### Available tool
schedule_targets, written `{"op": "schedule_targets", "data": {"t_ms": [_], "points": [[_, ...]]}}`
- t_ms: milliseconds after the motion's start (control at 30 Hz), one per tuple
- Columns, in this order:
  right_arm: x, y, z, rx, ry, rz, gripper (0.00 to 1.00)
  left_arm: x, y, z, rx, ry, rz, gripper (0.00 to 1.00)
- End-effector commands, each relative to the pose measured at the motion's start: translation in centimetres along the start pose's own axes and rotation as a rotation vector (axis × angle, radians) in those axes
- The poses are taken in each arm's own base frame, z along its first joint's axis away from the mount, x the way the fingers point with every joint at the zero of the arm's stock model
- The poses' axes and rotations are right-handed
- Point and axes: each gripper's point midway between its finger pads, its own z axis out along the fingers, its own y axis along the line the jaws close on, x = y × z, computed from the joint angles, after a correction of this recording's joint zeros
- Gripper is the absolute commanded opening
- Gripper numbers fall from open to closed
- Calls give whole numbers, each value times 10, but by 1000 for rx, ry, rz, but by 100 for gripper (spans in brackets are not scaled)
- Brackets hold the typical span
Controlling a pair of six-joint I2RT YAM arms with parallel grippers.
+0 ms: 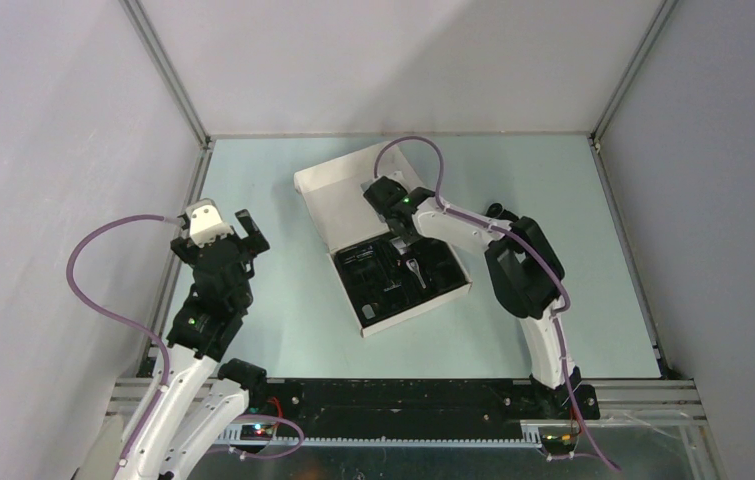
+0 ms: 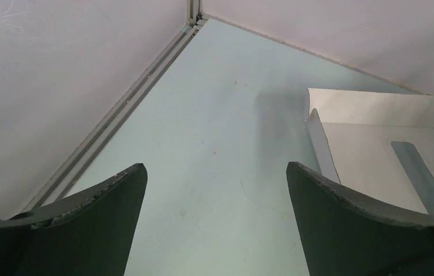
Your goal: Sort the hair-cutting tools
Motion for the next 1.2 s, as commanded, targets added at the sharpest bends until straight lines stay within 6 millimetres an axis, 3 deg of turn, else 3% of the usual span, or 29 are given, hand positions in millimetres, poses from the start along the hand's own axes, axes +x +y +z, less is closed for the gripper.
{"op": "schedule_targets", "data": {"t_ms": [0, 167, 300, 433, 567, 767, 933, 1167], "points": [[-12, -26, -31, 18, -33, 28, 39, -7, -2, 0, 11, -23, -1, 98], [-35, -51, -68, -29, -132, 124, 50, -6, -3, 1, 14, -19, 1, 98], [-34, -80, -72, 6, -147, 177, 54, -6, -4, 1, 14, -17, 2, 98], [-18, -113, -56, 53, -108, 242, 55, -5, -4, 1, 15, -14, 6, 98], [12, -155, -25, 97, -8, 370, 55, -4, -5, 2, 17, -10, 8, 98], [53, -189, 19, 89, 127, 553, 56, -2, -6, 3, 14, -5, 14, 98], [60, -198, 41, -58, 111, 656, 56, -1, -5, 4, 9, 1, 21, 98], [63, -229, 62, -296, 36, 676, 57, 4, -8, 7, 9, 17, 34, 98]]}}
